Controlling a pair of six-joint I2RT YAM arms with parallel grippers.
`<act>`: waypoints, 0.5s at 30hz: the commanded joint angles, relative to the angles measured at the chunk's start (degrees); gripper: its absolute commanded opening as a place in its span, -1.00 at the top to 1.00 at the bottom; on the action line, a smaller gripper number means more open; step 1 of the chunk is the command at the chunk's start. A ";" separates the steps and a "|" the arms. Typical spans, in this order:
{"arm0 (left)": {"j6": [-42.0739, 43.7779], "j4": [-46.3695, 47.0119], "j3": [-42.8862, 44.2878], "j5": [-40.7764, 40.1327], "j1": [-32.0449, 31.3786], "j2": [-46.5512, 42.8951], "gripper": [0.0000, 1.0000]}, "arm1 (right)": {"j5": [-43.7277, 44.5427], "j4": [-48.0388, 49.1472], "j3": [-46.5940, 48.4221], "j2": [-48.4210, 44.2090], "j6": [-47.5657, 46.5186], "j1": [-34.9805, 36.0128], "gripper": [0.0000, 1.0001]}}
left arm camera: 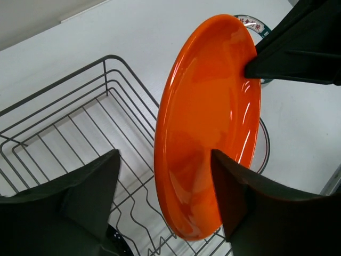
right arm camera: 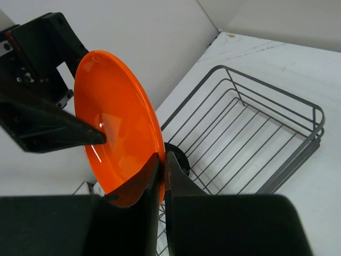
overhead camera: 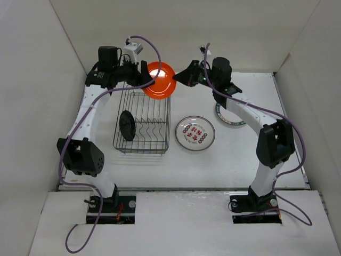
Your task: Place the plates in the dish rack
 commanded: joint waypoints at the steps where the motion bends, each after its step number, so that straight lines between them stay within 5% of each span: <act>1: -0.44 3.39 -0.99 3.72 0.08 -3.80 -0.22 | -1.56 4.88 0.66 -0.89 -0.44 0.67 1.00; 2: -1.22 3.39 -1.68 3.73 0.08 -4.51 0.07 | -1.57 5.40 0.66 -0.89 -0.44 0.67 1.00; 5: -1.23 3.39 -1.69 4.26 0.08 -4.51 0.47 | -1.57 6.46 0.66 -0.89 0.17 1.89 1.00; 6: -1.23 3.39 -1.69 4.26 0.08 -4.51 0.92 | -1.57 6.98 0.66 -0.89 0.17 1.90 1.00; 8: -1.23 2.17 -1.69 3.74 0.08 -4.51 1.00 | -1.57 6.99 0.66 -0.89 0.17 2.51 0.92; 9: -1.75 2.16 -1.69 3.21 0.08 -5.47 1.00 | -2.09 6.47 1.27 -0.19 0.17 2.51 0.41; 10: -1.76 2.16 -2.47 1.99 0.08 -6.44 1.00 | -2.10 5.59 1.27 -0.18 0.17 2.51 -0.99; 15: -2.46 0.41 -9.76 -20.75 -0.53 -18.36 1.00 | 12.79 -5.99 -0.57 -2.64 -4.48 1.90 -1.00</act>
